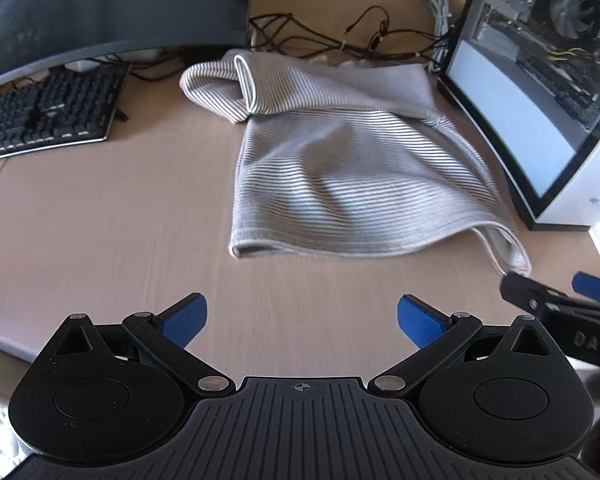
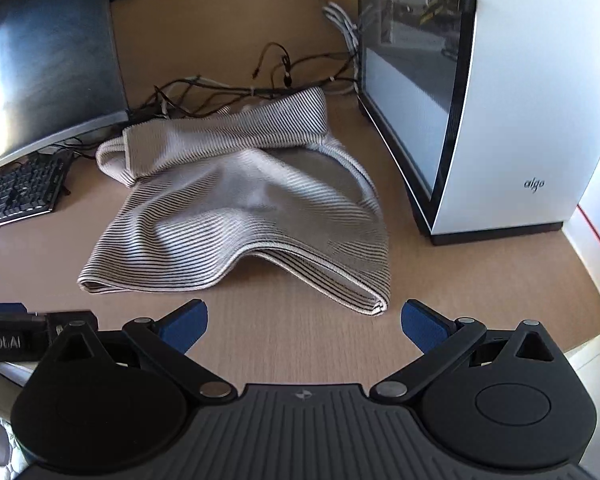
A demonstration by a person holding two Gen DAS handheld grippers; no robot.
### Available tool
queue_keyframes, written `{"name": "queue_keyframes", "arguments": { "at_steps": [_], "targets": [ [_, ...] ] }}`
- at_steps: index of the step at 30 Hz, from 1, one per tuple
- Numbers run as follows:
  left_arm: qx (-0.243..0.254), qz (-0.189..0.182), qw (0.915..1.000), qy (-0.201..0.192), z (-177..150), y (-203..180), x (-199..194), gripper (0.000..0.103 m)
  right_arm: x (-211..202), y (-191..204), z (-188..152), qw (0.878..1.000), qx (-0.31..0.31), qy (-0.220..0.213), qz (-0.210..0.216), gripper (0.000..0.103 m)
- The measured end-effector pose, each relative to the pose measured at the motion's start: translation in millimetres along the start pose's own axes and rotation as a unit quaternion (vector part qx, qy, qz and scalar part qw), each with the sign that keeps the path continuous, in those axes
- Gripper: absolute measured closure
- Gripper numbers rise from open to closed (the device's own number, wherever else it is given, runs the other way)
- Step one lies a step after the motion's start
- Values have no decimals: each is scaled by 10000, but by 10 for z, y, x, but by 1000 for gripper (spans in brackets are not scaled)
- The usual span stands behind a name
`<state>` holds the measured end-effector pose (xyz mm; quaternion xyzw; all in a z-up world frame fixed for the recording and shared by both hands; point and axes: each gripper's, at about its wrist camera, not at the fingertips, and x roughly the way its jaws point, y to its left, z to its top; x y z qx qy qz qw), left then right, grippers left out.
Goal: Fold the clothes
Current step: 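Move both open grippers down toward the striped shirt on the desk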
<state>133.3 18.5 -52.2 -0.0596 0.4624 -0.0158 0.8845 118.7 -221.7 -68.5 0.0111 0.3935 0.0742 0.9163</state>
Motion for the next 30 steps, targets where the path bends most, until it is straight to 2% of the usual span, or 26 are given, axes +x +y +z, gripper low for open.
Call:
{"name": "queue_keyframes", "arguments": {
  "at_steps": [5,13,20,26,30],
  "targets": [
    [156,-290,9995,5,288,83,265,0,102,21,87,9995,215,90,-212,0],
    [754,-889,9931,-128,721,111,741,0,115,88,285,9953,512,81,-816,0],
    [638,-1232,9899,306,898,352,1232,0,233,234,372,9904,889,395,-984,0],
    [797,-1158,9901,16,879,479,1299,0,336,399,460,9909,645,481,-1080,0],
    [927,-936,9913,-49,804,556,1260,0,455,468,603,9932,466,442,-976,0]
  ]
}}
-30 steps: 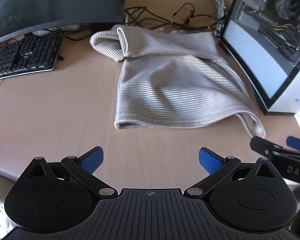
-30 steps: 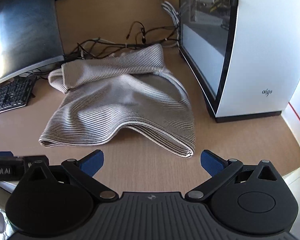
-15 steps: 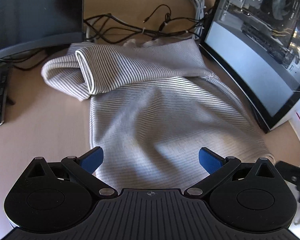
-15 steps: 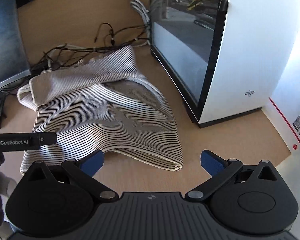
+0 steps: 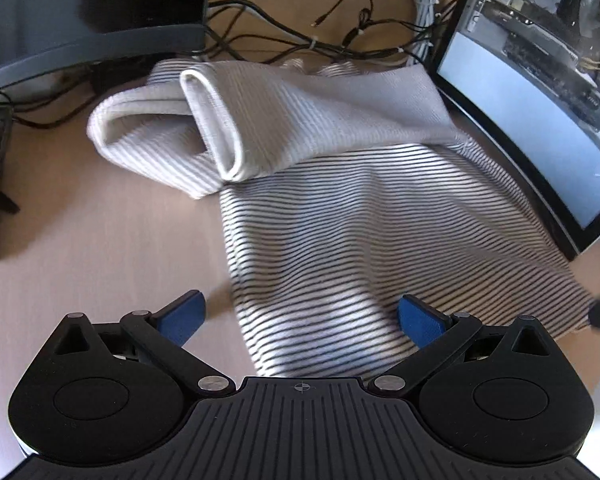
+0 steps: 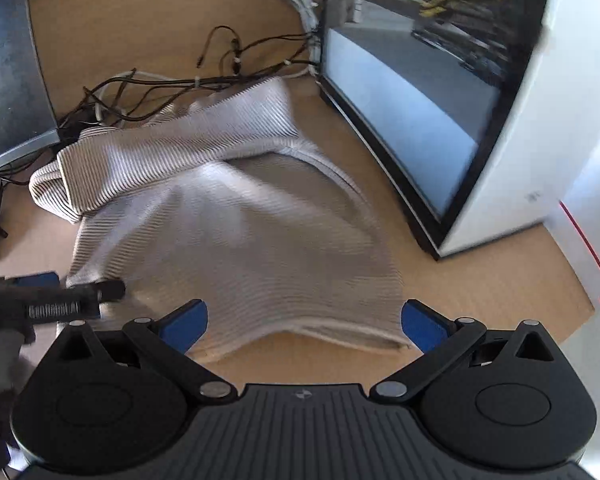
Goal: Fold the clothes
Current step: 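Move both open grippers down toward the striped shirt on the desk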
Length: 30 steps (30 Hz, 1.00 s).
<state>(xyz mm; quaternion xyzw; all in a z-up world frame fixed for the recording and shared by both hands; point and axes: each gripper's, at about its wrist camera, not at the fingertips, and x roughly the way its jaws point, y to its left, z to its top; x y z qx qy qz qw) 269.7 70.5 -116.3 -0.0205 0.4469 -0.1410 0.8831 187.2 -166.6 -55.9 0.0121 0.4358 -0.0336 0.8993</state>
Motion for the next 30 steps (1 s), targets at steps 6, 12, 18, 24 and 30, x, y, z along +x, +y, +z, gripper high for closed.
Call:
{"name": "queue_keyframes", "arguments": {
  "at_steps": [6,12,18,24,30],
  "targets": [
    [34,627,9980,49,-156,152,-133,0,238,206,208,9979,-441,-172,448,0],
    [-1029,255,9937,-370,-297,460,-606,0,655,355,535,9935,-653,-212,908,0],
    [-804,-283,9921,-915,-214,199,-821,0,1004,349,699,9887,-539,13,1396,0],
    [-266,-381,9975,-533,-104,-299,-559,0,1235,12,502,9841,-132,237,1757,0],
    [-98,-587,9978,-301,109,-422,-265,0,1235,-131,451,9776,96,189,2092,0]
  ]
}}
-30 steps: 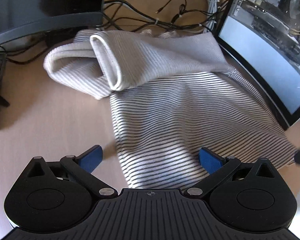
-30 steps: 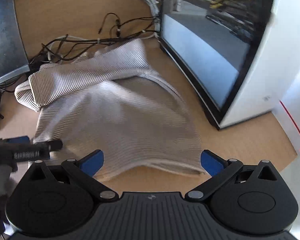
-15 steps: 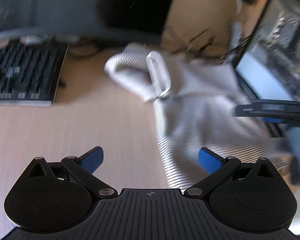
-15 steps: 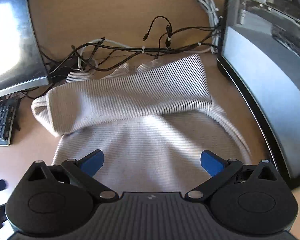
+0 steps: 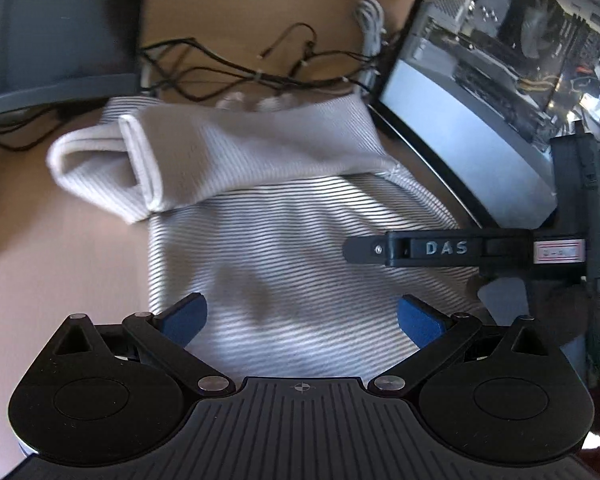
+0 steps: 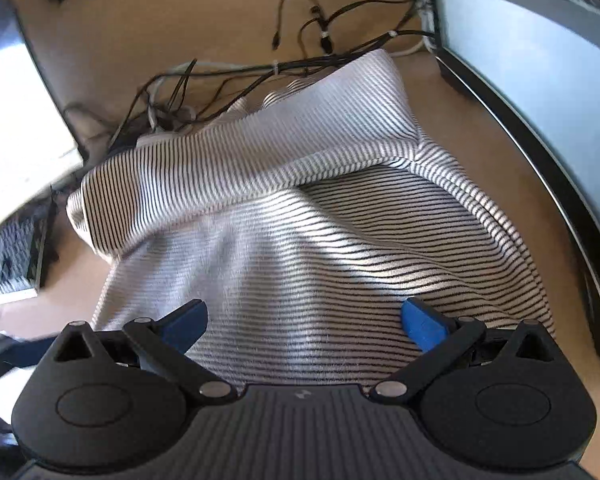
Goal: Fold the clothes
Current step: 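Move both open grippers down toward the striped shirt on the desk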
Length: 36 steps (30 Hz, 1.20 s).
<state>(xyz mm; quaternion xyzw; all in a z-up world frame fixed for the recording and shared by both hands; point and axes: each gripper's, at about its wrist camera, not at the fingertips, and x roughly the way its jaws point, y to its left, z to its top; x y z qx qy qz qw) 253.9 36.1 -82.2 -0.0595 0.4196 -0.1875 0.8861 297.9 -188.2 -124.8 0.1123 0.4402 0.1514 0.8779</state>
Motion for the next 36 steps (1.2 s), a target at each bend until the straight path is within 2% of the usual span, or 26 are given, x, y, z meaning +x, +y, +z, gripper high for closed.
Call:
{"name": "queue_keyframes", "arguments": {
  "at_steps": [3,4,5,11,14,19,23,28,32,36],
  "targets": [
    [-386,172,9987,289,-5,116,225,0,11,13,4,9999,-124,60,-48,0],
    [-518,204,9982,236,-24,162,248,0,23,43,-1,9996,-259,87,-103,0],
    [-552,218,9981,144,-43,180,234,0,36,74,-6,9990,-394,114,-157,0],
    [-696,551,9959,166,-168,257,89,0,129,352,-109,9918,-1142,187,-541,0],
    [-752,644,9950,135,-270,349,-68,0,144,503,-173,9894,-1388,251,-332,0],
    [-1005,690,9925,100,-441,520,-386,0,150,759,-306,9848,-1690,393,-8,0],
    [-851,680,9940,79,-555,537,-515,0,90,834,-423,9791,-1950,553,155,0],
    [-1106,404,9930,-74,-537,632,-545,0,-8,785,-494,9768,-2019,706,103,0],
    [-992,393,9942,-125,-523,649,-511,0,-101,707,-544,9792,-1839,849,147,0],
    [-901,405,9950,-138,-512,652,-488,0,-188,661,-526,9808,-1831,664,-121,0]
  ]
}}
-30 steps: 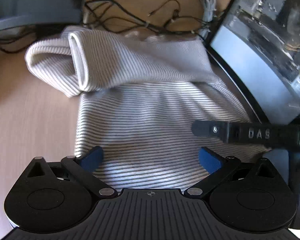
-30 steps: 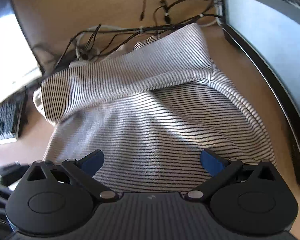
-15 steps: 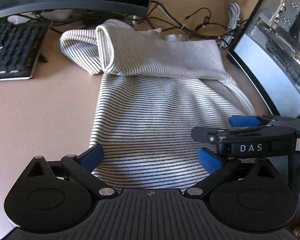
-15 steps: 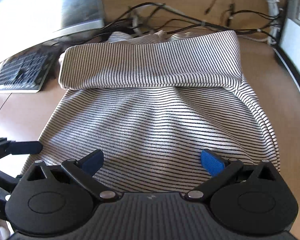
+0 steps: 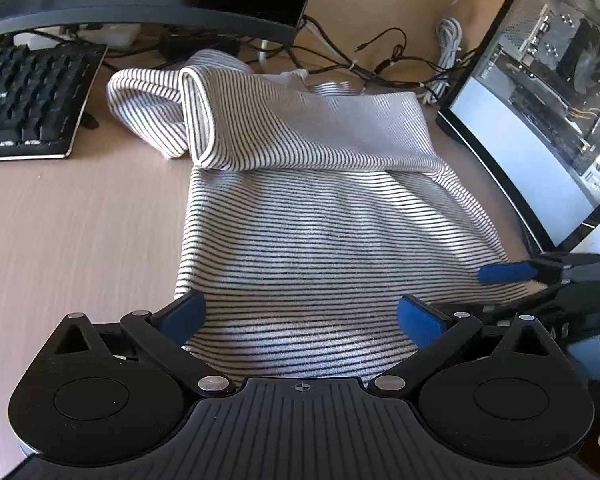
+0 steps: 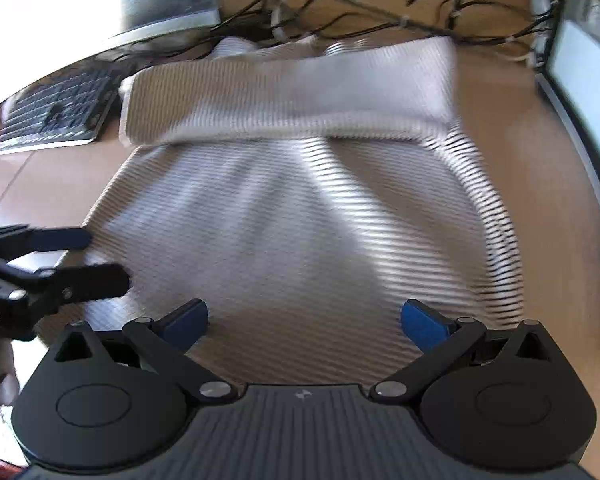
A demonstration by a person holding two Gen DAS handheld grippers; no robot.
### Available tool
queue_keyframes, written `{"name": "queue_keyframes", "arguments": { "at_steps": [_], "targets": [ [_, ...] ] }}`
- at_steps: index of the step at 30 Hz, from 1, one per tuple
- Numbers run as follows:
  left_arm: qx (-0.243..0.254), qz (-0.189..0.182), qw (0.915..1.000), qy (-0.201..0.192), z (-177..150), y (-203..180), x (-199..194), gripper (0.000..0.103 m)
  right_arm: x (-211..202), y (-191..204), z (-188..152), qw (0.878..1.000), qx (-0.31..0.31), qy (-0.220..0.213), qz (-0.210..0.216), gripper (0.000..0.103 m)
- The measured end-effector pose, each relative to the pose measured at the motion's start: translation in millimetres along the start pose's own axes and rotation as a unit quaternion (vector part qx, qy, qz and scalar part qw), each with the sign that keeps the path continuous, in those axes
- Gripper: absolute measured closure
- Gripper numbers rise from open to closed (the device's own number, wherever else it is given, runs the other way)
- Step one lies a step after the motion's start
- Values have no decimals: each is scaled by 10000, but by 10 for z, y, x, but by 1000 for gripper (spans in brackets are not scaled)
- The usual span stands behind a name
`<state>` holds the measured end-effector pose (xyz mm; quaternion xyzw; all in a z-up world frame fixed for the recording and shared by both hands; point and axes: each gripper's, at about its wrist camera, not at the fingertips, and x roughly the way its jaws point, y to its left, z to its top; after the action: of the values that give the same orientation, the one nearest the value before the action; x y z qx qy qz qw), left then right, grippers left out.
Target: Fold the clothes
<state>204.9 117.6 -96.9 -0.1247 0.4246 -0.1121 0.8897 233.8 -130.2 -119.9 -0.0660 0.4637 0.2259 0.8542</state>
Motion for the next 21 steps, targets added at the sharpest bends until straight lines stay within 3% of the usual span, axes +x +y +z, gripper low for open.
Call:
{"name": "queue_keyframes", "arguments": {
  "at_steps": [4,5,6,8,9,14,21],
  "targets": [
    [-18,-43,10000,-28,-6,25,-4,0,-185,-7,98,9970,-167,-705,-273,2],
    [-23,-48,10000,-35,-6,28,-5,0,-208,-2,124,9953,-241,-877,-330,13],
    [-21,-45,10000,-39,-6,27,-3,0,-203,-3,154,9942,-301,-977,-340,31],
    [-1,-17,10000,-38,-3,17,3,0,-142,-10,252,9937,-353,-1023,-287,49],
    [9,-1,10000,-36,-1,12,7,0,-102,-14,295,9936,-378,-1029,-257,53],
    [38,56,10000,34,27,-5,27,0,235,-74,261,9976,-378,-547,-195,53],
    [-219,91,9997,73,40,27,-4,0,41,-184,101,9977,-568,-345,-116,52]
  ]
}}
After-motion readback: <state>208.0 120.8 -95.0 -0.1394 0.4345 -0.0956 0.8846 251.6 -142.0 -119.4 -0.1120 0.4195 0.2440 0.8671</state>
